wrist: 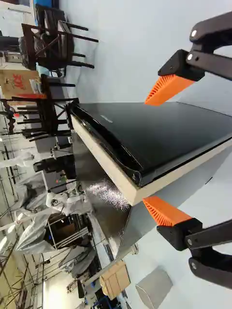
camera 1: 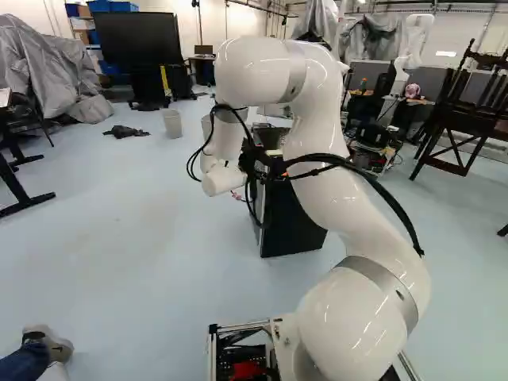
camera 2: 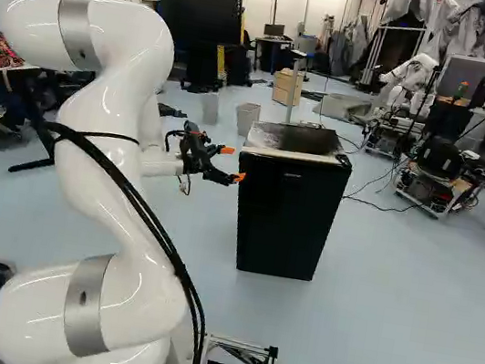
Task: Grab a drink from the fridge
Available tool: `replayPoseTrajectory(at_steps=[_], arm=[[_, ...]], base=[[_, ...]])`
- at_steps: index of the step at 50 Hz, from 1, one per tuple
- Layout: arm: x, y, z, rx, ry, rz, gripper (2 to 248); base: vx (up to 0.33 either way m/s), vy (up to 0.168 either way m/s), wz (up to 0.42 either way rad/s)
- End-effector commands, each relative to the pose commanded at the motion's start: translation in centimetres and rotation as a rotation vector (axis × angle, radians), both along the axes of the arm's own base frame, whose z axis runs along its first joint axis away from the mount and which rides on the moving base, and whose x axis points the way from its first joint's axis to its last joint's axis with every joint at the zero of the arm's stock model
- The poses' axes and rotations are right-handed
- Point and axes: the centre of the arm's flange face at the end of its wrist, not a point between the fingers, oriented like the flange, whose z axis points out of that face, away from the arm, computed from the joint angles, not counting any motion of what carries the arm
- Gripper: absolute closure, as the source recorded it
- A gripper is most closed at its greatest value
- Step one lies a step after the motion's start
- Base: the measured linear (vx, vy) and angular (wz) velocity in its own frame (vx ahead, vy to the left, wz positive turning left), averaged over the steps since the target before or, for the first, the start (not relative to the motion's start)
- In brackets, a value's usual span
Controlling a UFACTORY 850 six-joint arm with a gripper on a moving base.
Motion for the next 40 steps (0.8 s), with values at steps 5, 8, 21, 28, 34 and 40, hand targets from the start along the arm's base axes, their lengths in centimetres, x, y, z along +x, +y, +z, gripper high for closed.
replayPoseTrajectory(at_steps=[5,8,21,28,34,40], arm=[[0.27,0.21,-0.05,0.007,-0.004,-0.015,3],[0.42,0.29,-0.08,0.01,-0.006,-0.025,3],[0.88,0.26,-0.2,0.025,-0.011,-0.071,3],[0.94,0.23,-0.22,0.029,-0.012,-0.082,3],[0.95,0.22,-0.23,0.015,0.008,-0.079,3],[0.95,0.22,-0.23,-0.014,0.051,-0.07,3]], base=[[0.0,0.0,0.0],[0.0,0.0,0.0],[0.0,0.0,0.0],[0.0,0.0,0.0],[0.0,0.0,0.0],[0.0,0.0,0.0]])
